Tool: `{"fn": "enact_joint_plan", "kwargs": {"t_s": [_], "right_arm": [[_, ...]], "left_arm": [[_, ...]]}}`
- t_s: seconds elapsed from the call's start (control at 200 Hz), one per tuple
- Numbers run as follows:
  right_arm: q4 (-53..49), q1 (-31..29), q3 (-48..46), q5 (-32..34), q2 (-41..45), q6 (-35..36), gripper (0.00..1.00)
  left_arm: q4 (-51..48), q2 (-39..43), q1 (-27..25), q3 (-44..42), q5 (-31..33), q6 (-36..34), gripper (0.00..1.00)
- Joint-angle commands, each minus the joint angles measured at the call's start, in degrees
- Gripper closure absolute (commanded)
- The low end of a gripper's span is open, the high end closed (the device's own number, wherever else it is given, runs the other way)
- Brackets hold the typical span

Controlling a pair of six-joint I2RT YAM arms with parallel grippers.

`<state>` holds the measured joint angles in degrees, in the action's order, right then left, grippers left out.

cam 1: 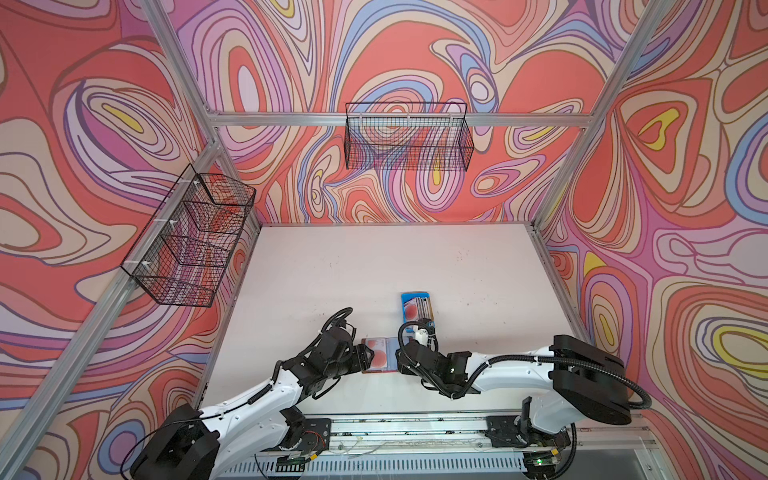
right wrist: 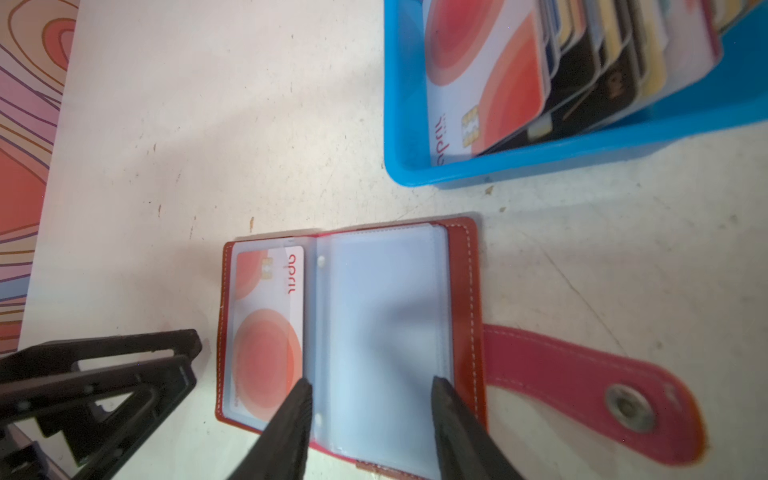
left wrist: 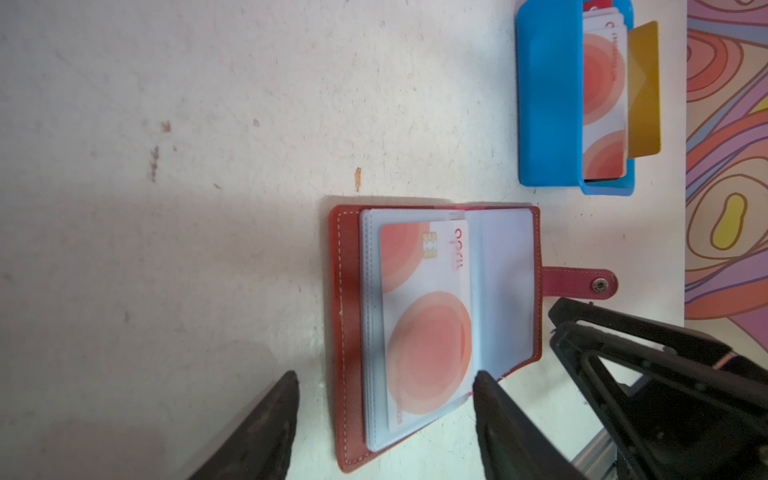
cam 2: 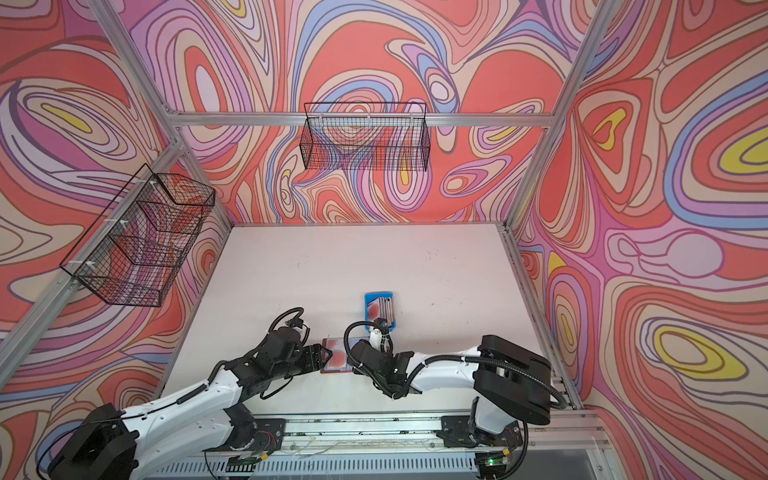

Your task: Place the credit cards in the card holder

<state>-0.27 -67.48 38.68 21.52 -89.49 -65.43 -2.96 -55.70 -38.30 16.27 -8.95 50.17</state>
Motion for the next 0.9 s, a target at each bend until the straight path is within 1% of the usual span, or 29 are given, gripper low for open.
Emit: {"fn": "enact_joint_plan", "kwargs": {"t_s": [0.0, 0.21, 0.546, 0.726, 0.896], "right_arm": [[0.27, 0.08, 0.00, 0.01, -1.80, -0.46, 0.51], [0.06, 0.08, 0.87, -0.60, -3.43, -0.09, 0.51], [2.21, 0.08, 1.30, -1.91, -3.47, 1.32, 0.52], [-0.53, 0.07, 2.55, -0.34, -2.78, 1.38, 0.53], [-0.72, 0.07, 1.98, 0.27, -1.00, 1.47, 0.53]], "left_arm": [[0.43, 0.05, -0.19, 0.10, -0.07, 0.46, 0.32], [0.52, 0.16, -0.19, 0.16, -0.07, 0.45, 0.31], [0.84, -0.37, -0.19, 0.24, -0.49, 0.36, 0.32], [0.85, -0.28, -0.19, 0.24, -0.55, 0.36, 0.31], [0.81, -0.28, -0.19, 0.25, -0.57, 0.36, 0.31]]}}
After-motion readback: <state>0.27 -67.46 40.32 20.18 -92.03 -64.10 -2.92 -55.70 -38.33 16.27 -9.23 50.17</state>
